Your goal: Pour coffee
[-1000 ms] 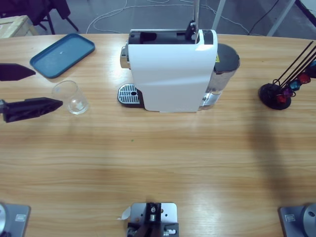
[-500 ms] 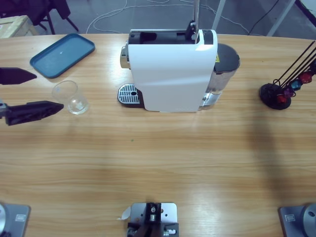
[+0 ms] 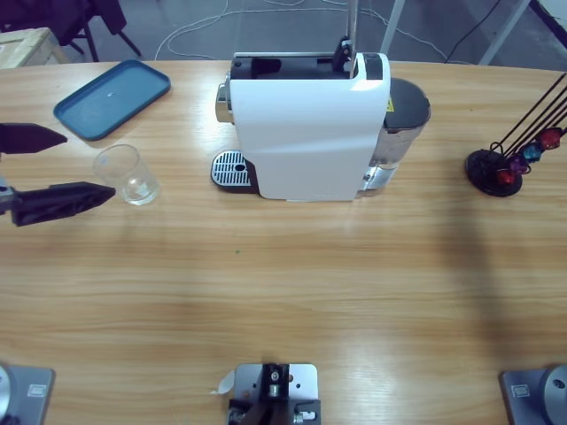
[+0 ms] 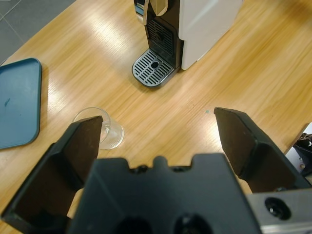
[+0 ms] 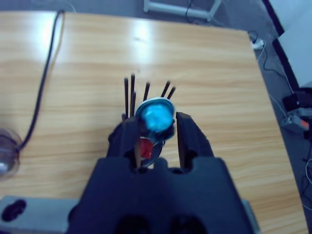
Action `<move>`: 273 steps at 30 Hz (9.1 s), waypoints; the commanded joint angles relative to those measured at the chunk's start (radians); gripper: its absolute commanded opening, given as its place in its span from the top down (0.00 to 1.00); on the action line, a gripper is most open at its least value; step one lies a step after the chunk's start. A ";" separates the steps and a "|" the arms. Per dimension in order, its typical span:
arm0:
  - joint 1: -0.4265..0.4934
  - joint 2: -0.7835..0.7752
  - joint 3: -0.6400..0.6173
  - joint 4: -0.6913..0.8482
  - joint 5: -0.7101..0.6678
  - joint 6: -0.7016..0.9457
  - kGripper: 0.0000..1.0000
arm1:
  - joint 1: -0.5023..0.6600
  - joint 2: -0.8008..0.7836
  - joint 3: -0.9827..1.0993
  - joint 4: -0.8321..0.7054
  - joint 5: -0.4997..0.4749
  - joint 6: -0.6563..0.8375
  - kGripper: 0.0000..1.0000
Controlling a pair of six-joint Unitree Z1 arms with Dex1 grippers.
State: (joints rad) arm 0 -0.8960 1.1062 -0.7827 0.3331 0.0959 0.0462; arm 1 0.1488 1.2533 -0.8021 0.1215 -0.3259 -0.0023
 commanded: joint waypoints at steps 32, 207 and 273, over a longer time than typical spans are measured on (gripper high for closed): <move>0.008 0.017 0.046 -0.020 0.008 -0.016 0.00 | 0.025 0.122 0.151 -0.044 0.057 0.199 0.16; 0.007 0.029 0.092 -0.040 0.001 -0.059 0.00 | -0.076 0.000 0.110 -0.089 0.112 0.128 0.99; 0.055 -0.077 0.168 -0.040 0.009 -0.052 0.00 | 0.661 0.712 -0.995 0.533 0.299 -0.360 0.98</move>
State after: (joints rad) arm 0 -0.8509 1.0438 -0.6584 0.3012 0.0959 -0.0103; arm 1 0.8174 1.9085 -1.8190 0.6422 -0.0500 -0.3720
